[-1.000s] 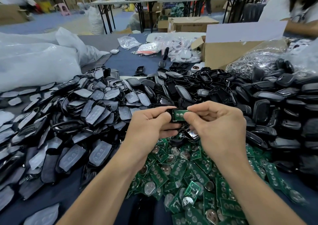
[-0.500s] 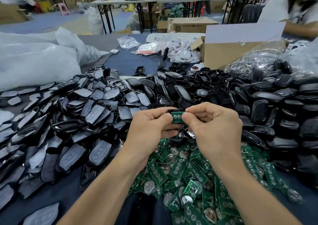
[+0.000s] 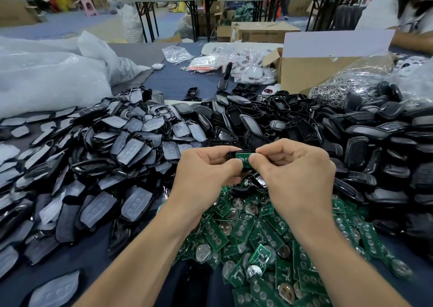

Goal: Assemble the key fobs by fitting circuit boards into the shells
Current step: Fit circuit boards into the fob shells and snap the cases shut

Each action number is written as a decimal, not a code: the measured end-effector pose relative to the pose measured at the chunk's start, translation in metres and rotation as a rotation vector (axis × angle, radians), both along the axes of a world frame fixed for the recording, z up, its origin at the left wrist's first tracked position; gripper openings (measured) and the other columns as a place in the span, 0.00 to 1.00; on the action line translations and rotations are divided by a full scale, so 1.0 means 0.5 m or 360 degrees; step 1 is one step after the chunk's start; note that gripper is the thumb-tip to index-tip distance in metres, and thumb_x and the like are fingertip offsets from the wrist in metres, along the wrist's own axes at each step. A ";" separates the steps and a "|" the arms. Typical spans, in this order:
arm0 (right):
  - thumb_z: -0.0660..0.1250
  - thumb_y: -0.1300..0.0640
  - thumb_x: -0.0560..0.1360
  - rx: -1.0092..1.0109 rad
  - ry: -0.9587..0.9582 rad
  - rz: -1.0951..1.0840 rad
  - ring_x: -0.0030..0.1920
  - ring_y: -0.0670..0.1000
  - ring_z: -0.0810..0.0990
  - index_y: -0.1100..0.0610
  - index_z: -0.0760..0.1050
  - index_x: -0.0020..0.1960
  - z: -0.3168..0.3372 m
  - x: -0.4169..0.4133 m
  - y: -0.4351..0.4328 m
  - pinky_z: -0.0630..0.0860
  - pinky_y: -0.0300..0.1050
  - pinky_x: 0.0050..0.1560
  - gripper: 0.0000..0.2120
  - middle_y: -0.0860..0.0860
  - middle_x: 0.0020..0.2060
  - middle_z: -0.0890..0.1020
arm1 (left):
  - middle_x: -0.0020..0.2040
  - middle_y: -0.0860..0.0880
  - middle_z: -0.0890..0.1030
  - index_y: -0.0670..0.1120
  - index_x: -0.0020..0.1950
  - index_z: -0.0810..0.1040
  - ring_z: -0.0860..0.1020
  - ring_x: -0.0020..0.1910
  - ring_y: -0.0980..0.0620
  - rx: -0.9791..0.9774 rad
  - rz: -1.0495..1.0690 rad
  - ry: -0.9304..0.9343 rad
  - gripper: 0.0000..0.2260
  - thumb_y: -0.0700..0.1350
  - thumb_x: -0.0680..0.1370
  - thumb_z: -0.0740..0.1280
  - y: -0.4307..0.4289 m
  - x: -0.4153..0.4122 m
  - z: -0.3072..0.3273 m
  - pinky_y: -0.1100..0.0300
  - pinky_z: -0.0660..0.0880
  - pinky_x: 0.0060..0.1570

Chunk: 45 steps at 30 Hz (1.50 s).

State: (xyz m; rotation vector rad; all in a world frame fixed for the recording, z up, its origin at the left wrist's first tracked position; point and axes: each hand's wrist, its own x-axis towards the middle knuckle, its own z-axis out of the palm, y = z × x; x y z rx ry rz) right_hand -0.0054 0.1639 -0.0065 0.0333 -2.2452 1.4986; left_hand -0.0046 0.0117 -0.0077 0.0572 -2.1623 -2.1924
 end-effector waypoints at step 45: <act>0.81 0.57 0.71 -0.0049 -0.0045 0.0066 0.40 0.35 0.84 0.44 0.87 0.48 -0.006 -0.003 -0.004 0.77 0.26 0.45 0.09 0.32 0.38 0.85 | 0.41 0.46 0.89 0.46 0.48 0.87 0.88 0.41 0.47 0.0285 0.0398 0.0048 0.09 0.33 0.76 0.75 0.008 -0.011 -0.010 0.63 0.83 0.38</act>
